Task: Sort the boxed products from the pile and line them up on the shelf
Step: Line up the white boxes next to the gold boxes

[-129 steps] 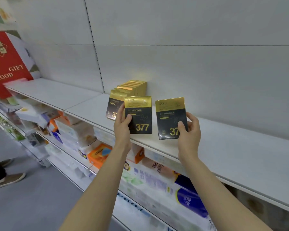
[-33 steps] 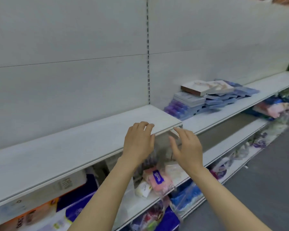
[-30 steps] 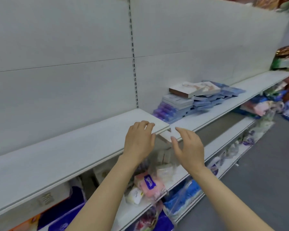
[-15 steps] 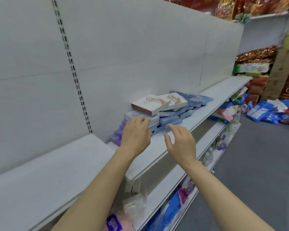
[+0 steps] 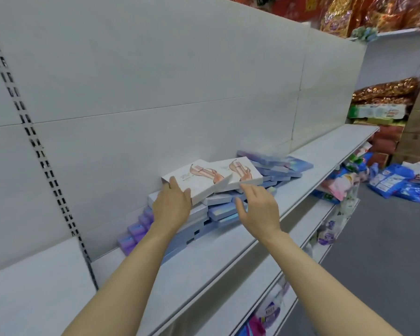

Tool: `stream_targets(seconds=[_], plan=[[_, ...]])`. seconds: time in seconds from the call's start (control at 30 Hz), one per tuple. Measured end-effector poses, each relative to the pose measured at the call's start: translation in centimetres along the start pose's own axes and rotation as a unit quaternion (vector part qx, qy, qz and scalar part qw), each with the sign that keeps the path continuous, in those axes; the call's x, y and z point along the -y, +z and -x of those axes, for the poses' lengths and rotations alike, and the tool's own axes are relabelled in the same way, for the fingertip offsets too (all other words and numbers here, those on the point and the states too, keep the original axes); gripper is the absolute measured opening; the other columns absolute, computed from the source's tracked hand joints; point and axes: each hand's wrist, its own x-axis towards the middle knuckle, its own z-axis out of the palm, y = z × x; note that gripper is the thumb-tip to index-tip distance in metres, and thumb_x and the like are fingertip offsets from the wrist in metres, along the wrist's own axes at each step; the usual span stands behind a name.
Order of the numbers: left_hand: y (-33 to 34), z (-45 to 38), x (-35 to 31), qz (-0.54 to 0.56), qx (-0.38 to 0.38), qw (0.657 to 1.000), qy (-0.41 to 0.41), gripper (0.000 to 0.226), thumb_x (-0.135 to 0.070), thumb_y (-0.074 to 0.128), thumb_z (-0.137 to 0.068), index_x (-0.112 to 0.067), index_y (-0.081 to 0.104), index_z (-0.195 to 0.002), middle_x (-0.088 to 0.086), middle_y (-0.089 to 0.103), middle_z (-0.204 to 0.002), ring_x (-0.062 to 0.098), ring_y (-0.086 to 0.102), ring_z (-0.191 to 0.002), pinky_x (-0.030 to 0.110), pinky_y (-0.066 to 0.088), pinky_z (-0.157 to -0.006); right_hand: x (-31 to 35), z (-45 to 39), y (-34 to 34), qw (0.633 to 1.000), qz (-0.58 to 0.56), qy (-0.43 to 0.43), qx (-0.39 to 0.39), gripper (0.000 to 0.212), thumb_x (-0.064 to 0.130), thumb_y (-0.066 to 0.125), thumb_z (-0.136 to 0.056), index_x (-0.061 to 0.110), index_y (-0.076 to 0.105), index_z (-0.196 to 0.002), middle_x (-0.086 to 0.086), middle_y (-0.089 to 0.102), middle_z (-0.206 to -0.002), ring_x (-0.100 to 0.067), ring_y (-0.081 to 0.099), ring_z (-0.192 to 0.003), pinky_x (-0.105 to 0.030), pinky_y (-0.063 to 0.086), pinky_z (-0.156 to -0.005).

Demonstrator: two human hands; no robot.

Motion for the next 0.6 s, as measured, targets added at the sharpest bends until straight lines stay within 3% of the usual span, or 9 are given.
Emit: stream_targets(seconds=[0.1, 0.17, 0.23, 0.37, 0.47, 0.53, 0.6], plan=[[1.9, -4.4, 0.3, 0.172, 0.063, 0.966, -0.180, 0.068, -0.054, 0.039, -0.097, -0.003, 0.037, -0.142, 0.017, 0.053, -0.136, 0.036, 0.054, -0.119, 0.039, 0.044, -0.098, -3.4, -2.2, 2.2, 1.000, 0.007, 0.000, 0.011, 0.031, 0.017, 0.074, -0.081, 0.004, 0.067, -0.108, -0.008, 0.070, -0.092, -0.028, 0.064, -0.081, -0.035, 0.053, -0.068], [3.0, -6.9, 0.2, 0.319, 0.099, 0.901, -0.276, 0.073, -0.064, 0.048, -0.089, -0.006, 0.049, -0.134, 0.013, 0.059, -0.129, 0.034, 0.057, -0.115, 0.043, 0.045, -0.102, -5.7, -3.6, 3.8, 0.999, 0.008, 0.038, 0.036, 0.030, 0.015, 0.072, -0.081, 0.003, 0.067, -0.108, -0.011, 0.069, -0.095, -0.032, 0.063, -0.086, -0.039, 0.053, -0.069], [3.7, -8.2, -0.3, 0.431, 0.094, 0.830, -0.341, 0.060, -0.052, 0.064, -0.088, -0.007, 0.054, -0.127, 0.010, 0.063, -0.122, 0.031, 0.059, -0.111, 0.043, 0.048, -0.099, -7.6, -4.7, 5.2, 0.990, 0.002, 0.118, 0.081, 0.032, 0.018, 0.067, -0.086, 0.002, 0.064, -0.114, -0.014, 0.067, -0.105, -0.034, 0.058, -0.099, -0.043, 0.051, -0.076], [4.2, -8.8, -0.8, 0.518, 0.048, 0.770, -0.371, 0.040, -0.011, 0.067, -0.092, -0.003, 0.054, -0.129, 0.015, 0.065, -0.120, 0.029, 0.063, -0.092, 0.038, 0.054, -0.065, -10.7, -7.2, 7.1, 0.945, -0.057, 0.284, 0.150, 0.053, 0.042, 0.054, -0.095, 0.003, 0.051, -0.131, -0.018, 0.054, -0.128, -0.036, 0.046, -0.120, -0.046, 0.044, -0.094], [3.9, -7.9, -0.5, 0.549, -0.017, 0.752, -0.365, 0.030, -0.011, 0.061, -0.096, -0.002, 0.057, -0.124, 0.013, 0.065, -0.117, 0.028, 0.063, -0.088, 0.039, 0.054, -0.074, -12.7, -9.9, 8.3, 0.881, -0.174, 0.391, 0.202, 0.073, 0.062, 0.052, -0.086, 0.008, 0.048, -0.136, -0.014, 0.053, -0.134, -0.035, 0.050, -0.121, -0.047, 0.047, -0.094], [3.6, -7.2, -0.1, 0.560, -0.056, 0.753, -0.341, 0.030, -0.011, 0.057, -0.098, -0.002, 0.058, -0.126, 0.012, 0.066, -0.121, 0.031, 0.065, -0.099, 0.044, 0.054, -0.089, -13.4, -11.3, 9.3, 0.808, -0.279, 0.463, 0.237, 0.084, 0.070, 0.060, -0.070, 0.014, 0.053, -0.132, -0.010, 0.059, -0.128, -0.033, 0.058, -0.108, -0.044, 0.057, -0.077], [3.1, -6.6, 0.2, 0.569, -0.082, 0.753, -0.320, 0.031, -0.013, 0.055, -0.099, -0.009, 0.058, -0.129, 0.011, 0.067, -0.123, 0.032, 0.065, -0.107, 0.050, 0.051, -0.095, -13.7, -11.9, 10.2, 0.742, -0.350, 0.509, 0.260, 0.068, 0.056, 0.073, -0.070, 0.015, 0.059, -0.124, -0.010, 0.064, -0.115, -0.028, 0.062, -0.090, -0.035, 0.058, -0.060]])
